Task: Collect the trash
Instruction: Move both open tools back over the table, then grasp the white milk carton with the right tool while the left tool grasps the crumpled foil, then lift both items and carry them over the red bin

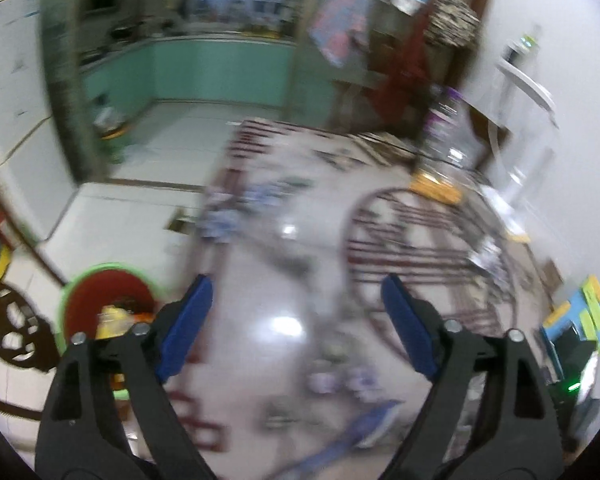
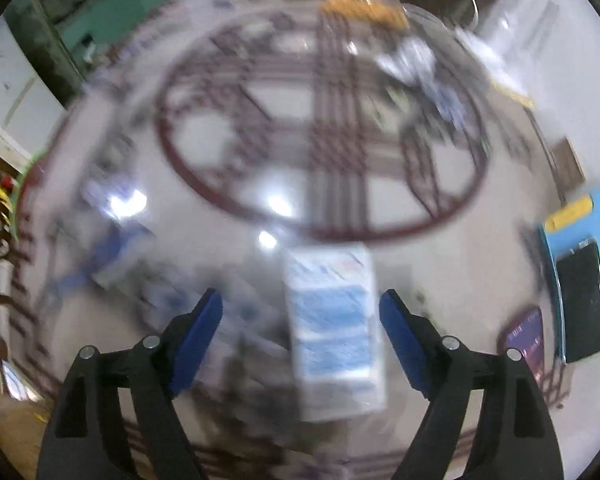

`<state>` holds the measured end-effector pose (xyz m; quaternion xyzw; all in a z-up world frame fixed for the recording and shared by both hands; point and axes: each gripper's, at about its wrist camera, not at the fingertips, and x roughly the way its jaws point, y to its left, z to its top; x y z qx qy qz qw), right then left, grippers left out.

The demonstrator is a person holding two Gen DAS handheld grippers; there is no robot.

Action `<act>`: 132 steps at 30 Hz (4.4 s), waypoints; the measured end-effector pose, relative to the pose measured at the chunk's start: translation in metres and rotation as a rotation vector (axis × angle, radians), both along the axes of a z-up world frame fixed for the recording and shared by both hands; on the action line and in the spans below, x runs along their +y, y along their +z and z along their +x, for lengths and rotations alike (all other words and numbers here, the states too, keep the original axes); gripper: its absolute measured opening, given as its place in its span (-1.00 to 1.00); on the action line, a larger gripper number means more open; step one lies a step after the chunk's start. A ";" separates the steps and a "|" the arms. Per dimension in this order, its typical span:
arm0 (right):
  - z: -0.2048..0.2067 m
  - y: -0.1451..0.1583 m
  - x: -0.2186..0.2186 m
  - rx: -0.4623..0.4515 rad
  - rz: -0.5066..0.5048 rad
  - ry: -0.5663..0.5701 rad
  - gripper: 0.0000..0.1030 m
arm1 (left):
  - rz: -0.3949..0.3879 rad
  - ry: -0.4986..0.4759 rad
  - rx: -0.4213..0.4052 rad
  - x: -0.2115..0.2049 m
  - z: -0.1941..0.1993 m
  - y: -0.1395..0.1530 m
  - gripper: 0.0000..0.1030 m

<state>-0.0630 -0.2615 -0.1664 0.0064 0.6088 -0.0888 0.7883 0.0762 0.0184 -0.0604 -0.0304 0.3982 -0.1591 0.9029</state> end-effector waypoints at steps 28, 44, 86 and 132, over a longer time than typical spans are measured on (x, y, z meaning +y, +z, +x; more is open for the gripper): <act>0.040 -0.010 -0.205 -0.219 0.237 -0.313 -0.02 | 0.191 -0.571 0.185 -0.418 0.101 -0.139 0.72; 0.076 0.027 -0.167 -0.333 0.238 -0.193 -0.02 | 0.105 -0.415 0.099 -0.309 0.094 -0.076 -0.19; 0.088 0.153 0.116 -0.568 0.308 0.368 -0.02 | 0.056 0.144 -0.102 0.018 -0.027 0.052 -0.17; 0.144 0.113 0.354 -0.449 0.316 0.582 -0.02 | 0.100 0.367 -0.005 0.249 0.008 0.007 -0.17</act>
